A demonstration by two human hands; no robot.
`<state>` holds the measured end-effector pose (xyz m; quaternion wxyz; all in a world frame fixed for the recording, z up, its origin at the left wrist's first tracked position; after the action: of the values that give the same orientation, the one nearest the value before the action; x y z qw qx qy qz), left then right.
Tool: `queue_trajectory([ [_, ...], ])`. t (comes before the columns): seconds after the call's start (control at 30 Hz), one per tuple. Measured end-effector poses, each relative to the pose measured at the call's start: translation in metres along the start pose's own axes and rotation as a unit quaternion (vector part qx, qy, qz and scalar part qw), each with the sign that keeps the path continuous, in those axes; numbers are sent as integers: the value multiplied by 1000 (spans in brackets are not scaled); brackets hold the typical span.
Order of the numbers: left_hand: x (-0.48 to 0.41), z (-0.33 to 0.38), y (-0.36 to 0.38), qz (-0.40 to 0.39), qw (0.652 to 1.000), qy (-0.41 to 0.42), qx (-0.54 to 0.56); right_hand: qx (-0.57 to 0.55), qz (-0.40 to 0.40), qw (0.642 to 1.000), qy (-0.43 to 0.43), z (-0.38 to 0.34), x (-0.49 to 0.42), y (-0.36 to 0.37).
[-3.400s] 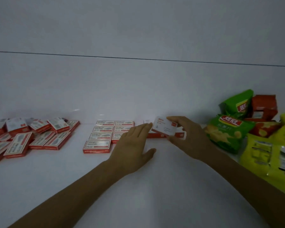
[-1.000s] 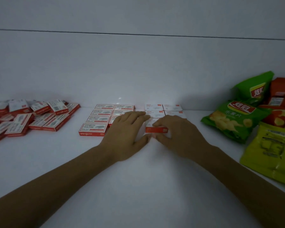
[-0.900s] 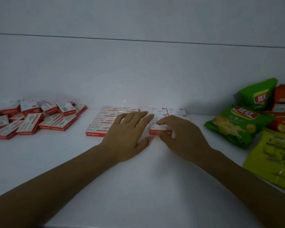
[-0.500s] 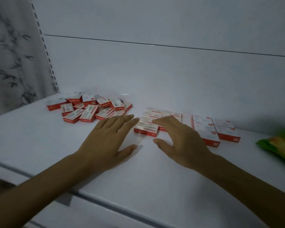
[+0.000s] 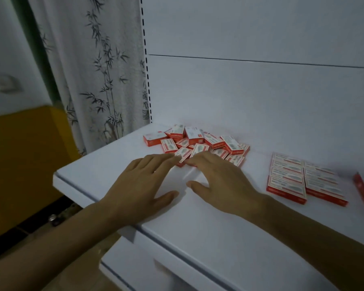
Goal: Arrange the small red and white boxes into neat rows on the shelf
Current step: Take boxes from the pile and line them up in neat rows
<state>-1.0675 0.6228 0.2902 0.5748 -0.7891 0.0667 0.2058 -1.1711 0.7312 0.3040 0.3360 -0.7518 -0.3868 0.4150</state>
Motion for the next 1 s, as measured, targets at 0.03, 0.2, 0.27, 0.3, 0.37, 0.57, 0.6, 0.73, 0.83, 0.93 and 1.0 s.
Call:
queue_trajectory([
  [0.03, -2, -9, 4, 0, 1000, 1, 6, 5, -3, 1000, -1, -3, -9, 7],
  [0.2, -15, -42, 19, 13, 999, 36, 35, 38, 4, 999, 16, -4, -43, 25],
  [0.27, -21, -50, 25, 21, 997, 54, 47, 39, 24, 998, 31, -1, -51, 29],
  [0.3, -24, -55, 28, 25, 996, 62, 54, 36, 43, 998, 26, 1, -54, 30],
  [0.37, -32, -62, 34, 32, 994, 79, 69, 25, 78, 996, 34, 8, -58, 30],
  [0.57, -75, -56, 45, 60, 977, 157, 128, 88, 83, 984, 132, 29, -59, 27],
  [0.6, -83, -50, 46, 64, 974, 172, 136, 89, 85, 984, 132, 32, -55, 28],
  [0.73, -103, -30, 50, 87, 956, 202, 194, 61, 99, 976, 186, 42, -41, 28],
  [0.83, -106, -22, 59, 75, 951, 212, 211, 41, 132, 974, 177, 39, -37, 26],
  [0.93, -104, -26, 63, 53, 940, 215, 260, 6, 152, 976, 157, 37, -38, 23],
  [1.0, -102, -28, 64, 51, 934, 219, 278, -5, 136, 981, 137, 41, -41, 24],
])
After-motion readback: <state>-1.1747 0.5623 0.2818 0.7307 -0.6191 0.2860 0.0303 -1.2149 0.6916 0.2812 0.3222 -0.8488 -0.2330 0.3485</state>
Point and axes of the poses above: each hand's wrist, its own x-axis away from the middle knuckle, its own y-axis out of the palm, z = x × y, the point moved 6 cm from there along -x, towards the middle knuckle, and after that the axes turned 15 degrees about -x, right-handed, at the moved point
